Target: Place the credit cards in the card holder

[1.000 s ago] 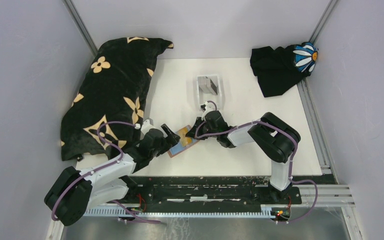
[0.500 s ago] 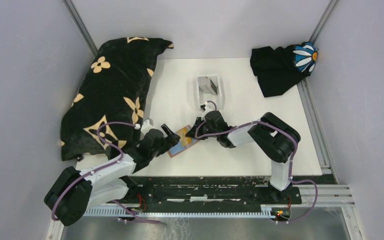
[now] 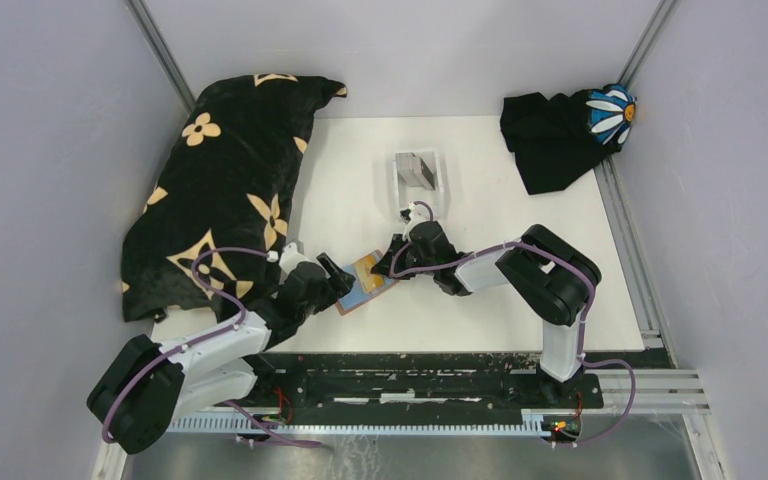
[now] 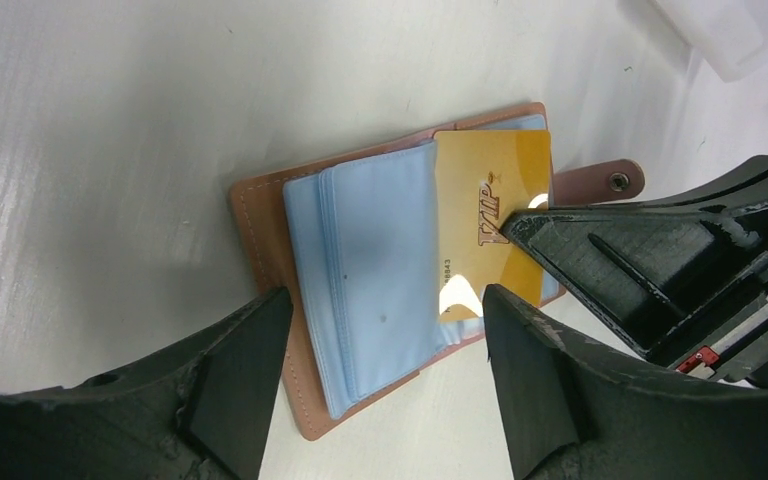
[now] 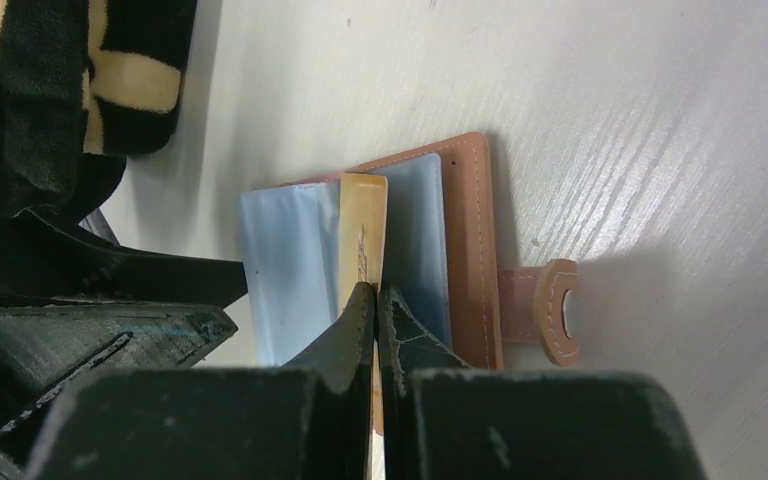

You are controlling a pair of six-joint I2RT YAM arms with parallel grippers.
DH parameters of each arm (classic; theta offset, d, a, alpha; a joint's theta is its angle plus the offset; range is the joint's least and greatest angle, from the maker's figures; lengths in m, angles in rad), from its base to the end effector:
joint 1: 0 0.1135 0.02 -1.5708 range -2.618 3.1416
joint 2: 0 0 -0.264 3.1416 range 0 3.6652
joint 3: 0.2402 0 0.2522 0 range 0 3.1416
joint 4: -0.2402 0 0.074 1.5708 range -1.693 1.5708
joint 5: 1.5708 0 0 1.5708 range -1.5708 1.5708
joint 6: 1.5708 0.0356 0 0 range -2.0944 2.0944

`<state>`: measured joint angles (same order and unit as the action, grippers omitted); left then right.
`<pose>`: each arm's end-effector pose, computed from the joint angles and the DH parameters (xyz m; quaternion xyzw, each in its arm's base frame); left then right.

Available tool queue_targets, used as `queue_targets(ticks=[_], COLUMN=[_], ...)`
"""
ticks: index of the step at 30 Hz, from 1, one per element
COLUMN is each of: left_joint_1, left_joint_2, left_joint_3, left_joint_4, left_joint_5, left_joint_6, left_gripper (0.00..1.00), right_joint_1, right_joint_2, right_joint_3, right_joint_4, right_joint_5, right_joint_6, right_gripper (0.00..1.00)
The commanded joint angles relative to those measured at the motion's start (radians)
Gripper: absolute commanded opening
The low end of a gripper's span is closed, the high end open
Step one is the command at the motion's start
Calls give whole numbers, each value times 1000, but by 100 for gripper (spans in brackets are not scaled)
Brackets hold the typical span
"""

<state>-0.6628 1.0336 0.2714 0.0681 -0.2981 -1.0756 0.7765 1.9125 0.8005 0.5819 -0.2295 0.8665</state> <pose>0.1535 -0.1065 0.1455 -0.2452 0.8635 -0.2338 0.3736 0.2543 0.2612 0.1142 -0.0181 0.8636 0.4293 0.2637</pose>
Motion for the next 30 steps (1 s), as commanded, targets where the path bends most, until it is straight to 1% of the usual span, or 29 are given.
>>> queue_targets(ticks=[1, 2, 5, 6, 8, 11, 16, 22, 30], left_joint_1=[0, 0, 1, 0, 0, 1, 0, -1, 0], left_joint_2=[6, 3, -7, -12, -14, 3, 57, 129, 182], left_joint_3=[-37, -39, -45, -48, -55, -66, -58, 0, 22], left_joint_4=[-36, -37, -40, -39, -34, -17, 16, 26, 41], left_joint_5=[-45, -46, -51, -53, -55, -51, -42, -38, -32], left_joint_6=[13, 14, 15, 15, 12, 9, 7, 36, 52], left_gripper=[77, 75, 63, 60, 59, 51, 50, 48, 47], right_joint_1=[1, 1, 1, 1, 2, 1, 1, 1, 0], right_joint_2=[10, 9, 8, 9, 12, 12, 30, 38, 71], right_joint_3=[-3, -4, -2, -1, 4, 11, 3, 6, 20], right_joint_4=[-83, -83, -80, -81, -79, -82, -54, -49, -14], right_joint_5=[13, 12, 8, 5, -2, -9, -25, -39, -48], right_joint_6=[-55, -55, -55, -54, -52, -49, -42, -50, -39], right_gripper=[1, 1, 1, 1, 1, 1, 1, 1, 1])
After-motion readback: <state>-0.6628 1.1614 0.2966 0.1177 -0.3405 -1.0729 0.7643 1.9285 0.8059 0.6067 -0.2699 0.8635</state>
